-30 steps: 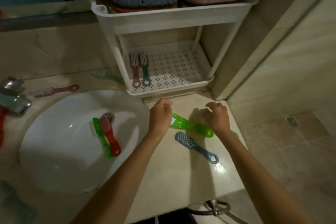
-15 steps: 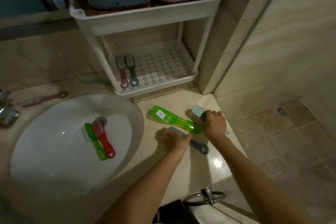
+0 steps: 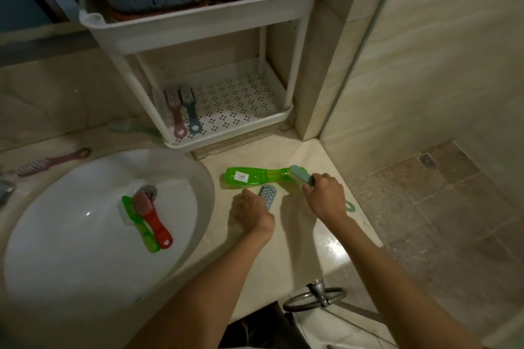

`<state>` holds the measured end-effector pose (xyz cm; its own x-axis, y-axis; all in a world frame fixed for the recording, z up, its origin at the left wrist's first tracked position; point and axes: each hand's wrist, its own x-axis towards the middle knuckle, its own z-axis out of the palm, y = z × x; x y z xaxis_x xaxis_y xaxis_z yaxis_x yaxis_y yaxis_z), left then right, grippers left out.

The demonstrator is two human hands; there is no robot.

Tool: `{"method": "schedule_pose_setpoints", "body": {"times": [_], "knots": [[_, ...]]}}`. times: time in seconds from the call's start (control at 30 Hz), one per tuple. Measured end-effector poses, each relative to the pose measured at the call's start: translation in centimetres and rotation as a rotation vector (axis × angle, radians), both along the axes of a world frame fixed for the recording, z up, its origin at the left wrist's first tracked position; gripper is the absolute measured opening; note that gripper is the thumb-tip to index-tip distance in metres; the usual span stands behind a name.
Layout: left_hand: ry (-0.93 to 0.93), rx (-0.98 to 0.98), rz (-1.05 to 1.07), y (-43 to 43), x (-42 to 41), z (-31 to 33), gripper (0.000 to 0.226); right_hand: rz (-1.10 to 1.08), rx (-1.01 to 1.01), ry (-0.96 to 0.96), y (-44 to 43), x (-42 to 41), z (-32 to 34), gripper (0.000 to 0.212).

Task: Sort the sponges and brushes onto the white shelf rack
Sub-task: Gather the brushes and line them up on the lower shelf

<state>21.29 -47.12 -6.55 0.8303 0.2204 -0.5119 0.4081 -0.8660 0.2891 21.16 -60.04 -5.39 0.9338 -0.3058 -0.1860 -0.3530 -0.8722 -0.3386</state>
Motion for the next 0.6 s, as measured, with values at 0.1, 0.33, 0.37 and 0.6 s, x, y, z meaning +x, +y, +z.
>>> {"method": "schedule_pose_setpoints", "body": {"times": [0.1,0.33,0.37,0.6], "knots": [[0.020,-0.020,0.017,1.8,-0.3,0.6,0.050,-0.022,0.153,-0.022,1.3,0.3,0.4,0.027],[-0.133,-0.294,0.204,6.0,1.0,4.0,0.033,-0.123,0.627,-0.035,3.7,1.7,0.9,0.018],[-0.158,-0.333,0.239,6.5,1.4,4.6,0.032,-0.113,0.662,-0.041,4.2,2.0,1.3,0.015],[-0.313,-0.620,0.382,9.5,6.1,8.7,0.013,-0.016,0.804,-0.093,8.1,6.2,3.7,0.024]]}}
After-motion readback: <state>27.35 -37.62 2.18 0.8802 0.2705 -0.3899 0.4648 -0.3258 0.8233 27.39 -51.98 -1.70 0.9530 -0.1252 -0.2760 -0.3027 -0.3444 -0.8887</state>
